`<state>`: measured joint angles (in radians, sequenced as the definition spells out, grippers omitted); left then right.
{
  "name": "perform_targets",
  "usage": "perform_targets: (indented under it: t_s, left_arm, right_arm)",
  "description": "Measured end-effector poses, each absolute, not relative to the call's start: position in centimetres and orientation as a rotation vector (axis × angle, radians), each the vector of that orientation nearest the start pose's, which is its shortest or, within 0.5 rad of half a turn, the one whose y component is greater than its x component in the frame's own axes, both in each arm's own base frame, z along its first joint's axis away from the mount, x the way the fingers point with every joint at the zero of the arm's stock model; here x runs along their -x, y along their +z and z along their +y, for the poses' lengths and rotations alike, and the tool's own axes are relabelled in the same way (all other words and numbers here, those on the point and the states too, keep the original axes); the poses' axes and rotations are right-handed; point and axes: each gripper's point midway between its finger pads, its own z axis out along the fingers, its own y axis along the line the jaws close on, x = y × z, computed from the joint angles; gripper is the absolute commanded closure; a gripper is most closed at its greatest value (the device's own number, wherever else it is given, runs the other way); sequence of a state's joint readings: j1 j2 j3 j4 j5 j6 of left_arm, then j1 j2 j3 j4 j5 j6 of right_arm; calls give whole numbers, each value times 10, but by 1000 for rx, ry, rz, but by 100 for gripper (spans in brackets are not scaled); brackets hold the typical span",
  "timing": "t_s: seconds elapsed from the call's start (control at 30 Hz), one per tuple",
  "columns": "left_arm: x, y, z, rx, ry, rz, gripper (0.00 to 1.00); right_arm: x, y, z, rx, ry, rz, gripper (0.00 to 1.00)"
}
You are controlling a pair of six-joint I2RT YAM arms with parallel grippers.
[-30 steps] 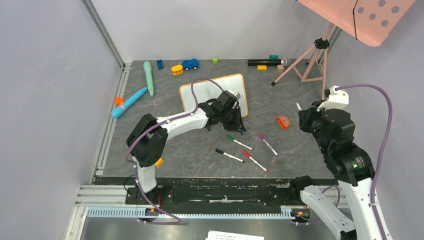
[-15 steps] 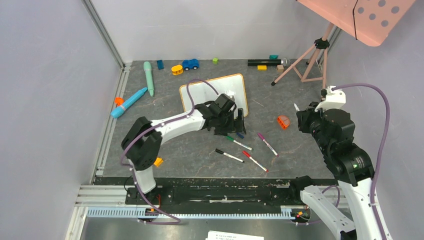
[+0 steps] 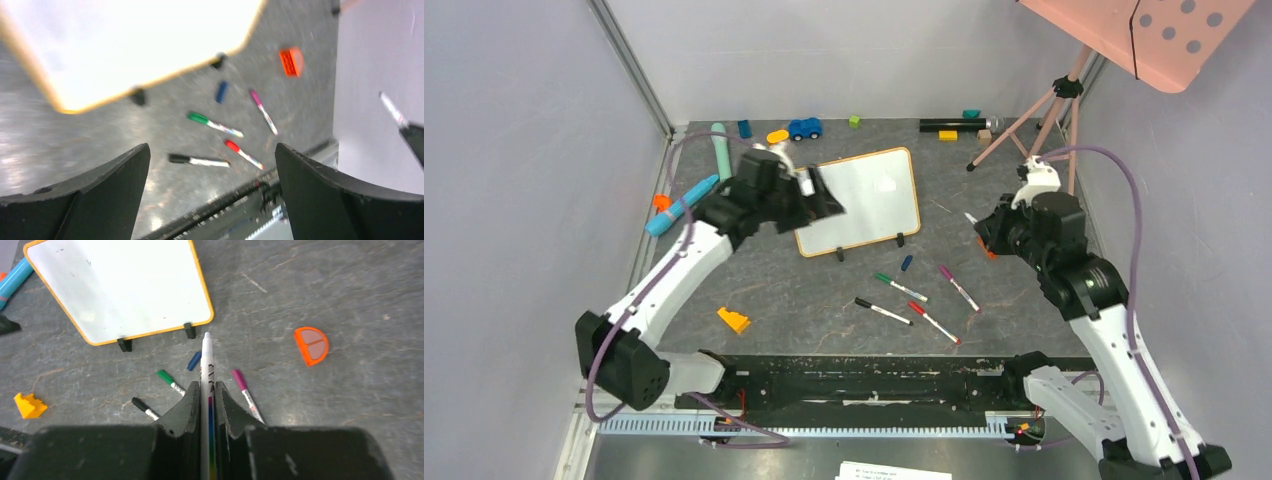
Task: Write a sentence on the whiteboard
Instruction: Move the whiteboard to the center of the board.
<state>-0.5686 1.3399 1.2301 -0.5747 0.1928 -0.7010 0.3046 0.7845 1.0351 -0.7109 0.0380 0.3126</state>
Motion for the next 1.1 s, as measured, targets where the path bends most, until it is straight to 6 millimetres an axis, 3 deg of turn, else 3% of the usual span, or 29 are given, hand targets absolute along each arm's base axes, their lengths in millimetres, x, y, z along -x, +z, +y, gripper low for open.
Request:
perform_targets:
  t_s: [0.03,0.13,0.37,0.53,0.93,1.1]
  left_arm:
    - [-297,229,-228,113,-840,2371,0]
    - [-315,233,-181,175,-753,2306,0]
    - [-303,241,-149,44,-623,2155,0]
    - [-321,236,-113,151,-577,2108,0]
    - [-379,196,-92,145,-911,2132,0]
    - [-384,211,-99,45,-983,2047,0]
  right_arm:
    - [-253,270,89,-25,365,2060,100]
    - [-264,260,100,-12,400,2099,100]
    - [-282,251,116,20,451,2156,100]
    - [-302,258,122,46,437,2173,100]
    - [-323,280,136,26,496,2152,100]
    - [-331,281,143,36,522,2159,100]
